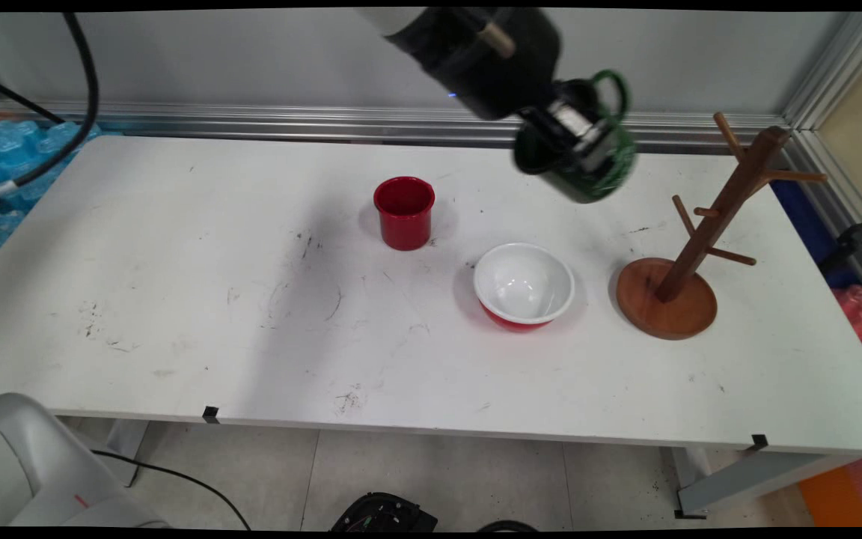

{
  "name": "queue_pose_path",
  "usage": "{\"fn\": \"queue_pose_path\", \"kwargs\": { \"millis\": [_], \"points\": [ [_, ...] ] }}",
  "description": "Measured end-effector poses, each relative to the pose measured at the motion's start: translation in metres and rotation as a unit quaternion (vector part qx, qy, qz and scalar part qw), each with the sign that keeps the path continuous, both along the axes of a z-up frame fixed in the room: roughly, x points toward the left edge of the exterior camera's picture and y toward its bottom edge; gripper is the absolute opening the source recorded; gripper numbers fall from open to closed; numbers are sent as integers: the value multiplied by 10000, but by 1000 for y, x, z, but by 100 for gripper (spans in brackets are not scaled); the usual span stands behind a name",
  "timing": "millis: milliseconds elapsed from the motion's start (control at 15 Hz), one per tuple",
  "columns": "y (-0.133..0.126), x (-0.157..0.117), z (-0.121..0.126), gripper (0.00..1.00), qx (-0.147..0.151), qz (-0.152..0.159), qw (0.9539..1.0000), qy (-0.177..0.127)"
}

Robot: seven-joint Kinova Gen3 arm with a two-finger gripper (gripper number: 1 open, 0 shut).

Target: Place the picked object on the table

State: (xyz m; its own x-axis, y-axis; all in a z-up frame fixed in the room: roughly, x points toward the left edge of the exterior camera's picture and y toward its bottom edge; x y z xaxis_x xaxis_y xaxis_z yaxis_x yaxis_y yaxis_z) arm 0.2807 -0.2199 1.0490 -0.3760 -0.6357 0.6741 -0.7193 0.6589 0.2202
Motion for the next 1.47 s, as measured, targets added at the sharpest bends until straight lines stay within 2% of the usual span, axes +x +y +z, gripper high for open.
{"fn": "queue_pose_path", "kwargs": {
  "millis": [333,733,1000,1133,1467],
  "points": [
    [-3,19,-15,0,328,377,9964,-684],
    [-9,28,-44,0,715,637,9867,-1313],
    [-18,29,-79,0,1021,757,9764,-1748],
    [-21,28,-93,0,1134,794,9722,-1888],
    [-29,24,-140,0,1495,885,9582,-2273]
  ]
}}
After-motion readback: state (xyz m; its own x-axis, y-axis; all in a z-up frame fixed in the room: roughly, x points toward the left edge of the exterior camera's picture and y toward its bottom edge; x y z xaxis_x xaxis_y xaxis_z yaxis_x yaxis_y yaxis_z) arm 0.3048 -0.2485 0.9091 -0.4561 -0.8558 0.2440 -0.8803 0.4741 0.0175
